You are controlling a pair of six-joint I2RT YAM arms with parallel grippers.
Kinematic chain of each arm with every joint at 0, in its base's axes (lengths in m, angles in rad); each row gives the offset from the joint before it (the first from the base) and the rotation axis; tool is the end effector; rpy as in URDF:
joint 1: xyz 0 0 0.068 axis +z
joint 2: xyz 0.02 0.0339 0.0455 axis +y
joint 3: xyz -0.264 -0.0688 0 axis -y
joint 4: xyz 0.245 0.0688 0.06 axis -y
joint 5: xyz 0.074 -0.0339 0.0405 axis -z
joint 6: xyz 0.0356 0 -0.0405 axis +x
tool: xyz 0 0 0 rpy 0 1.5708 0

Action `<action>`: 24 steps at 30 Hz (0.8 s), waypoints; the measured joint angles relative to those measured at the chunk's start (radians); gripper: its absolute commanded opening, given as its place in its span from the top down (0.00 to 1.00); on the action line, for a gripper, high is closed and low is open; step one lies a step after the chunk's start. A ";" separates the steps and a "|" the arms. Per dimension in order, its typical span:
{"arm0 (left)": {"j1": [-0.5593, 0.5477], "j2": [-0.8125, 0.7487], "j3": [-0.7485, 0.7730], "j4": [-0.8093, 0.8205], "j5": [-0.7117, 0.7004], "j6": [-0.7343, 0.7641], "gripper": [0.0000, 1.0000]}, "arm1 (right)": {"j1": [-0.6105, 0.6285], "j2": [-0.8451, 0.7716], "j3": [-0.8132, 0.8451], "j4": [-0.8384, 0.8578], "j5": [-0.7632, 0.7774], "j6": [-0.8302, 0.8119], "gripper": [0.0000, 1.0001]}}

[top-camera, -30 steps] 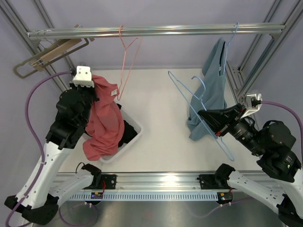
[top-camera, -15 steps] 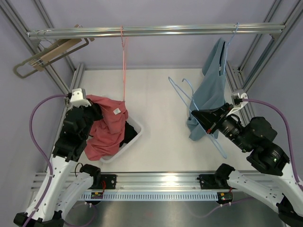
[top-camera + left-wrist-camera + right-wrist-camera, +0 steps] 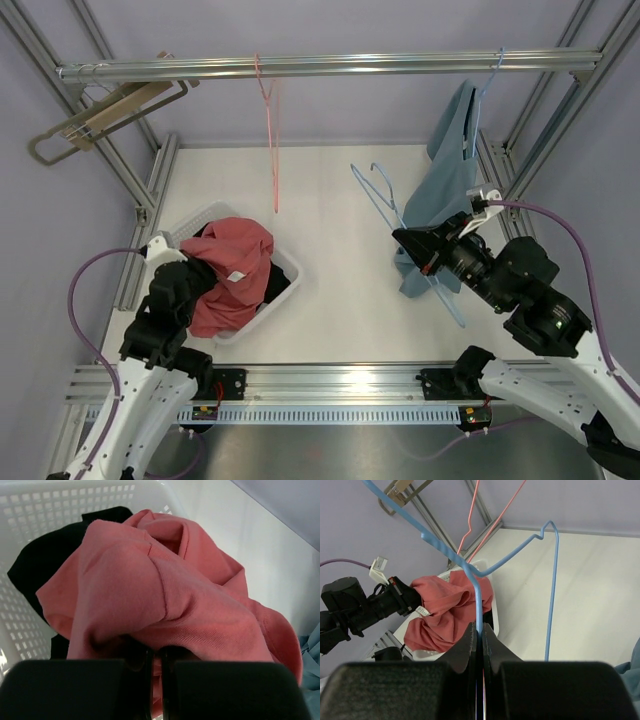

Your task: Remove the t-shirt from the hanger

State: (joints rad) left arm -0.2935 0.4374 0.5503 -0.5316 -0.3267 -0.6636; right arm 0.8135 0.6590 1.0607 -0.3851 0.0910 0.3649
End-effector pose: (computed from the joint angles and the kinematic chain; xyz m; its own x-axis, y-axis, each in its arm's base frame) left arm 0.1143 -0.0226 0.2688 -0.3025 -0.5180 -0.8001 -0.2450 0.8535 -0.4600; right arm 0.0867 0.0870 0.4280 -0.2253 0.2790 -0.9335 -0.6218 0.6965 0.3582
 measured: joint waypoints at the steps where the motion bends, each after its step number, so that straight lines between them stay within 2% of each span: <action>1: 0.000 -0.014 -0.007 -0.011 -0.007 -0.013 1.00 | 0.000 0.006 -0.001 0.001 0.002 0.000 1.00; 4: 0.000 0.019 -0.009 -0.012 -0.026 -0.038 0.91 | 0.000 0.031 -0.002 0.013 0.003 0.000 1.00; 5: 0.000 0.044 -0.009 -0.011 -0.031 -0.044 0.83 | 0.000 0.043 -0.002 0.019 0.003 0.000 1.00; 6: 0.000 0.072 -0.010 -0.012 -0.042 -0.053 0.72 | 0.000 0.058 0.001 0.021 0.005 0.000 1.00; 8: 0.000 0.103 -0.012 -0.015 -0.057 -0.061 0.40 | 0.000 0.097 0.013 0.021 0.009 0.000 1.00; 9: 0.000 0.108 -0.014 -0.016 -0.064 -0.073 0.13 | 0.000 0.125 0.024 0.017 0.023 -0.003 1.00; 11: 0.000 0.084 -0.015 -0.026 -0.071 -0.076 0.02 | 0.000 0.182 0.058 0.013 0.045 -0.008 1.00; 17: 0.001 -0.093 0.058 -0.086 -0.070 -0.058 0.01 | 0.000 0.390 0.197 0.040 0.130 -0.022 1.00; 24: 0.001 -0.174 0.220 -0.104 0.005 0.041 0.01 | -0.010 0.628 0.412 0.155 0.217 -0.025 1.00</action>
State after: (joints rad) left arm -0.2924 0.2634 0.7708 -0.6353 -0.3222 -0.6224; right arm 0.8040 1.2873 1.4731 -0.2302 0.3084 0.3401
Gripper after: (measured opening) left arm 0.987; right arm 0.077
